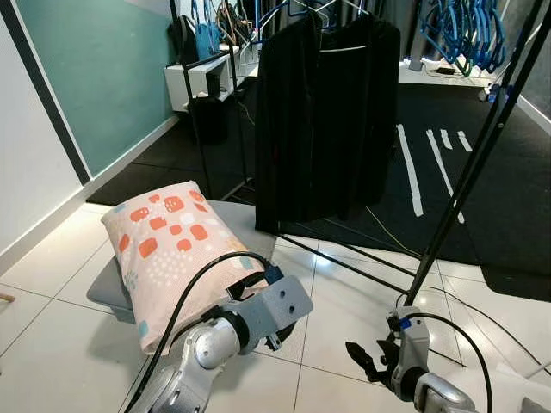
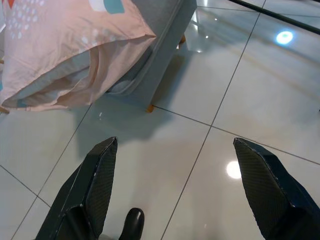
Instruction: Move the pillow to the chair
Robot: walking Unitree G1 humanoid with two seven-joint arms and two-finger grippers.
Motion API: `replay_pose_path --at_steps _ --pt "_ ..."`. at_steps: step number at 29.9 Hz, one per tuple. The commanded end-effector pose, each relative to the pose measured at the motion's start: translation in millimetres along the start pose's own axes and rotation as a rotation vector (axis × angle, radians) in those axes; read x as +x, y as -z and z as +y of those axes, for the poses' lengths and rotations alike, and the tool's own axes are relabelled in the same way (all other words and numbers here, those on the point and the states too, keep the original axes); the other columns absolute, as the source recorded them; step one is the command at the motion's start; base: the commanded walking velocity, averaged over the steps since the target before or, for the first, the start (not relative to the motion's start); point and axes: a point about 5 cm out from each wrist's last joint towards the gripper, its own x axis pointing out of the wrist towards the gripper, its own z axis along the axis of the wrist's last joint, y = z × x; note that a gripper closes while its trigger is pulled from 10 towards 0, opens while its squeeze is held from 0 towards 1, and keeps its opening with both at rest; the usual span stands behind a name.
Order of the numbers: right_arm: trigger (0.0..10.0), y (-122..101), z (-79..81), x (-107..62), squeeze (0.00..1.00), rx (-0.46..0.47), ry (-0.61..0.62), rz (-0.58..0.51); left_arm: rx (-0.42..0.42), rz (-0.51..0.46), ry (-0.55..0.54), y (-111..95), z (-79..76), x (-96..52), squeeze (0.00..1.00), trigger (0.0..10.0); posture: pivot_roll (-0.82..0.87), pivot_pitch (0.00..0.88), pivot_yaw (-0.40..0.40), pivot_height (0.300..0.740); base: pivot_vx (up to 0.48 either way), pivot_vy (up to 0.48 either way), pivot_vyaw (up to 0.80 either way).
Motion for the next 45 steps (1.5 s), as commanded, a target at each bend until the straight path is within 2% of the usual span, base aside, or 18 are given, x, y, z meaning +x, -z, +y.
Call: replay_pose_path --at_steps 1,9,28,45 --pt "10.0 3 0.4 -0.8 0.00 0.014 0.002 -0.002 0.032 0.015 0.027 3 -3.0 0.5 0.00 10.0 -0.13 0.012 -0.015 0.740 0.000 0.000 0.00" --pt "10.0 6 0.4 -2.8 0.00 0.014 -0.007 0.004 -0.062 0.026 0.048 8 -5.7 -3.4 0.00 10.0 -0.11 0.012 -0.028 0.740 0.000 0.000 0.00" --pt "10.0 18 6.8 -5.1 0.00 0.016 -0.026 0.019 -0.041 0.013 0.082 6 -15.9 -9.8 0.00 10.0 -0.12 0.000 -0.004 0.740 0.000 0.000 0.00" --pt "10.0 21 17.3 -5.3 0.00 0.023 -0.030 -0.021 -0.037 0.015 0.084 10 -12.1 -22.4 0.00 10.0 -0.14 0.000 0.035 0.740 0.000 0.000 0.00"
